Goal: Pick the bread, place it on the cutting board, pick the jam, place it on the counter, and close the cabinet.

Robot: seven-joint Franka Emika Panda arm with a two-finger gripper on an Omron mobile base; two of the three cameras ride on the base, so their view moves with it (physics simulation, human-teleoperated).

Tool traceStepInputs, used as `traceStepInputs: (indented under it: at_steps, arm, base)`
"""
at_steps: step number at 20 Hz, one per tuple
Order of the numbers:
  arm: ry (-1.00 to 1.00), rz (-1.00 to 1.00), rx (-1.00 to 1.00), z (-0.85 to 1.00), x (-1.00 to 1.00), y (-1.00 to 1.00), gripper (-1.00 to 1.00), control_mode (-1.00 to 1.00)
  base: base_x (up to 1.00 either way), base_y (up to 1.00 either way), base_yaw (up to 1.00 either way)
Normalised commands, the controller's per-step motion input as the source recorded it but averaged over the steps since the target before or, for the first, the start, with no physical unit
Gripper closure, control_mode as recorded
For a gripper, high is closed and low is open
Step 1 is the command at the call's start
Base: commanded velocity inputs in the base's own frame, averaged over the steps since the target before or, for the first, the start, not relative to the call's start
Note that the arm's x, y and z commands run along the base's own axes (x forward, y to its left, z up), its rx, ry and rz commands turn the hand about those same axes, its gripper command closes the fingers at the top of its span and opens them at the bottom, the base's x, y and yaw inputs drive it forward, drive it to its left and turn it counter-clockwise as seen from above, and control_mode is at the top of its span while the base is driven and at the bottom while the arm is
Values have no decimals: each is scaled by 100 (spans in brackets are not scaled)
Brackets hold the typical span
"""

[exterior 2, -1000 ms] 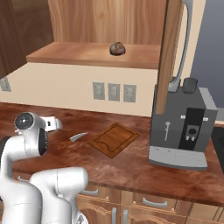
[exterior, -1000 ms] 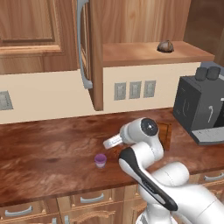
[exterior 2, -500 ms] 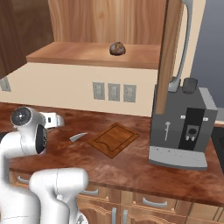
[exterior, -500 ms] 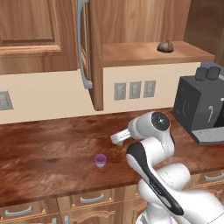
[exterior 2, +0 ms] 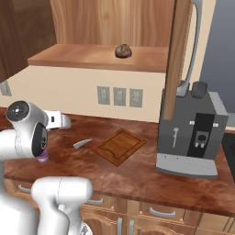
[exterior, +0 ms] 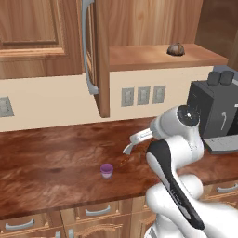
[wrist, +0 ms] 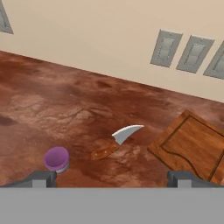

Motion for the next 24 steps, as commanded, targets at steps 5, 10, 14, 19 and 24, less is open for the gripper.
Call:
traceStepInputs:
  at_steps: [5, 10, 14, 19, 24]
  arm:
    - [-2, -3, 1, 28, -30, -35, -100, -100]
    - [-3, -3, 1, 27, -29, -33, -100, -100]
    - [-4, -3, 0, 26, -29, -30, -100, -100]
    - [-3, -4, 0, 29, -26, -26, -100, -100]
    - [0, -8, 0, 27, -15, -24, -100, -100]
  base:
    - [0, 0, 0]
    - [0, 0, 0]
    - [0, 0, 0]
    - [0, 0, 0]
    - [0, 0, 0]
